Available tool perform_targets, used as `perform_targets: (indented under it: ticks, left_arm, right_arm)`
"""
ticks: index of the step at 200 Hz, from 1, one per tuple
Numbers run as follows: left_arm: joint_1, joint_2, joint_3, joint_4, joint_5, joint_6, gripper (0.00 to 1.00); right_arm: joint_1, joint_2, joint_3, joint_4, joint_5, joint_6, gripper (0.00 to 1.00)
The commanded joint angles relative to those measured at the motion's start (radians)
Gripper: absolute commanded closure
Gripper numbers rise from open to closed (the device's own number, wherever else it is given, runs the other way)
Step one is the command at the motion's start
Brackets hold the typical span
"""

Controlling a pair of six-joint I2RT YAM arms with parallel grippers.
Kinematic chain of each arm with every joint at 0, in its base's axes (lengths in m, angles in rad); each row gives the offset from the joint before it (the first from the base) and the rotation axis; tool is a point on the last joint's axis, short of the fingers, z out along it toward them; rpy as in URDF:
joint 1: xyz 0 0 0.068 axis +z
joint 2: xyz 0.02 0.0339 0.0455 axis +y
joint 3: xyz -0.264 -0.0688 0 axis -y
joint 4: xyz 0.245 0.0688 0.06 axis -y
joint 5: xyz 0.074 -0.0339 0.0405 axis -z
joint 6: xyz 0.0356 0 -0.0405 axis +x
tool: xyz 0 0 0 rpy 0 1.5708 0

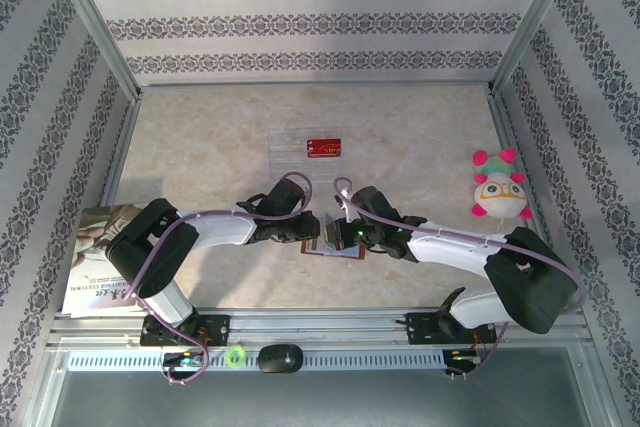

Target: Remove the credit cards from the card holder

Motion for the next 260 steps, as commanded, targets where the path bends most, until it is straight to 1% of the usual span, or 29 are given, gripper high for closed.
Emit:
perform_targets:
  ticks: [1,17,31,52,73,87,95,104,123,150,162,188,202,209,238,249,260]
  left_arm:
    - [-0.021,0.062,-0.003,-0.199,-0.033,0.051,0.85]
    - [-0.022,0.077,0.002,-0.210,-0.028,0.053,0.86]
    - [-0.025,0.083,0.004,-0.212,-0.022,0.053,0.87]
    - [-0.028,0.079,0.006,-0.208,-0.022,0.053,0.87]
    - [-0.030,0.076,0.003,-0.192,-0.016,0.050,0.87]
    - [-0.030,0.074,-0.001,-0.176,-0.009,0.045,0.84]
    - [-0.031,0.071,-0.001,-0.170,-0.006,0.045,0.81]
    - [-0.032,0.068,0.000,-0.169,-0.005,0.046,0.79]
    - [-0.032,0.065,0.002,-0.166,-0.004,0.046,0.76]
    - [-0.032,0.050,0.008,-0.176,-0.006,0.048,0.73]
    - [-0.032,0.032,0.004,-0.176,-0.011,0.051,0.72]
    - [-0.032,-0.035,-0.008,-0.187,-0.038,0.052,0.66]
    - [-0.032,-0.074,-0.010,-0.194,-0.046,0.055,0.64]
    - [-0.032,-0.090,-0.009,-0.202,-0.055,0.059,0.63]
    - [-0.032,-0.130,0.016,-0.233,-0.065,0.077,0.62]
    - [-0.032,-0.136,0.024,-0.234,-0.064,0.074,0.62]
    - [-0.032,-0.136,0.032,-0.248,-0.069,0.078,0.61]
  right_arm:
    - [-0.004,-0.051,-0.022,0.014,0.027,0.021,1.00]
    - [-0.003,-0.096,-0.046,-0.017,0.072,0.046,1.00]
    - [-0.003,-0.156,-0.076,-0.071,0.138,0.083,1.00]
    - [-0.002,-0.273,-0.134,-0.195,0.249,0.168,0.87]
    - [-0.002,-0.403,-0.179,-0.343,0.336,0.234,0.68]
    - [-0.004,-0.476,-0.184,-0.440,0.396,0.254,0.61]
    - [-0.006,-0.510,-0.184,-0.459,0.407,0.249,0.59]
    - [-0.014,-0.536,-0.183,-0.443,0.379,0.220,0.57]
    - [-0.031,-0.499,-0.120,-0.445,0.314,0.144,0.54]
    - [-0.031,-0.398,-0.043,-0.422,0.250,0.080,0.53]
    - [-0.031,-0.348,-0.024,-0.416,0.243,0.074,0.54]
    - [-0.042,-0.235,-0.001,-0.375,0.182,0.048,0.66]
    - [-0.049,-0.179,0.011,-0.382,0.187,0.045,0.73]
    - [-0.051,-0.157,0.012,-0.381,0.191,0.041,0.75]
    - [-0.055,-0.081,0.003,-0.334,0.183,0.014,0.75]
    - [-0.051,-0.066,0.004,-0.317,0.174,0.010,0.74]
    - [-0.048,-0.065,0.005,-0.312,0.177,-0.002,0.70]
